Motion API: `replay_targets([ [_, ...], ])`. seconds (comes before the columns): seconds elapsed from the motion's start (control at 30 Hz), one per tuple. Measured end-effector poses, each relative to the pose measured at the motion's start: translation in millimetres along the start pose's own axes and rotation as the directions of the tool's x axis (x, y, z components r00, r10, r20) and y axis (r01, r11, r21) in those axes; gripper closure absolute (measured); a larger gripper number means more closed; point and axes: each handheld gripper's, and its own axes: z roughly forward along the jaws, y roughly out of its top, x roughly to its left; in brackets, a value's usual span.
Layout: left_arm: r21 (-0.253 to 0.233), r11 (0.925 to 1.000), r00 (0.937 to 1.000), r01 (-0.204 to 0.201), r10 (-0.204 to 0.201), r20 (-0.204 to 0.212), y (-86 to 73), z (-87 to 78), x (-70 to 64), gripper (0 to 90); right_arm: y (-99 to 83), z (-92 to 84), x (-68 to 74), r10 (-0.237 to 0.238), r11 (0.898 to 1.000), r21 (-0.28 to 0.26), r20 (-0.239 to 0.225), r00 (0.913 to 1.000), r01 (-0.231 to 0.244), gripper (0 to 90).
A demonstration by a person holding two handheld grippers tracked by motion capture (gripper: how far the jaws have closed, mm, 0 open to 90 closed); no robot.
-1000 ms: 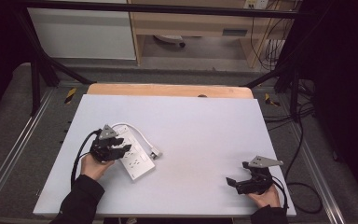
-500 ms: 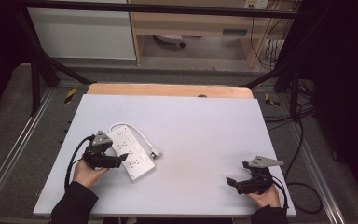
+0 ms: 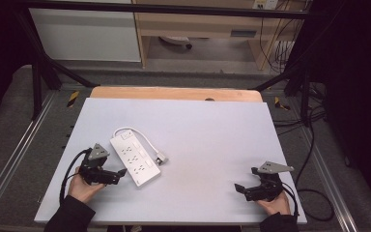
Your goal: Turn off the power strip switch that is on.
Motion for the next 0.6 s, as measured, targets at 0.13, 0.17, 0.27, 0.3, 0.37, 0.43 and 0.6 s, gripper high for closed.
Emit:
replay_targets([
  [0.13,0.003,1.0000,1.0000,0.000,0.000,-0.004,-7.3,-3.3,0.0,4.9,0.0,-0.3,0.1,0.002,1.000,0.000,0.000,1.0000,-0.002,0.8],
  [0.17,0.003,1.0000,1.0000,-0.001,0.001,-0.003,-9.3,-3.8,0.2,5.0,-0.1,-0.3,0.2,0.005,1.000,0.001,0.000,1.0000,-0.005,0.8],
  [0.27,0.007,1.0000,1.0000,0.000,0.000,-0.005,-14.7,-4.8,0.0,4.9,-0.1,-0.2,0.1,0.005,1.000,0.001,0.000,1.0000,-0.005,0.8],
  [0.3,0.007,1.0000,1.0000,0.002,-0.002,0.002,-15.9,-5.0,-0.1,5.0,-0.1,0.0,0.0,0.002,1.000,0.001,0.000,1.0000,-0.002,0.8],
  [0.37,0.005,1.0000,1.0000,0.002,-0.002,0.002,-19.0,-4.9,-0.6,4.9,-0.1,0.0,0.3,0.004,1.000,0.003,0.000,1.0000,-0.004,0.8],
  [0.43,0.003,1.0000,1.0000,0.002,-0.002,0.005,-22.1,-5.4,-1.2,5.0,-0.1,-0.1,0.1,0.005,1.000,0.001,0.001,1.0000,-0.005,0.7],
  [0.6,0.004,1.0000,1.0000,-0.007,0.007,0.002,-31.3,-4.9,-4.5,4.9,-0.1,-0.3,0.4,0.005,1.000,-0.001,0.002,1.0000,-0.005,0.8],
])
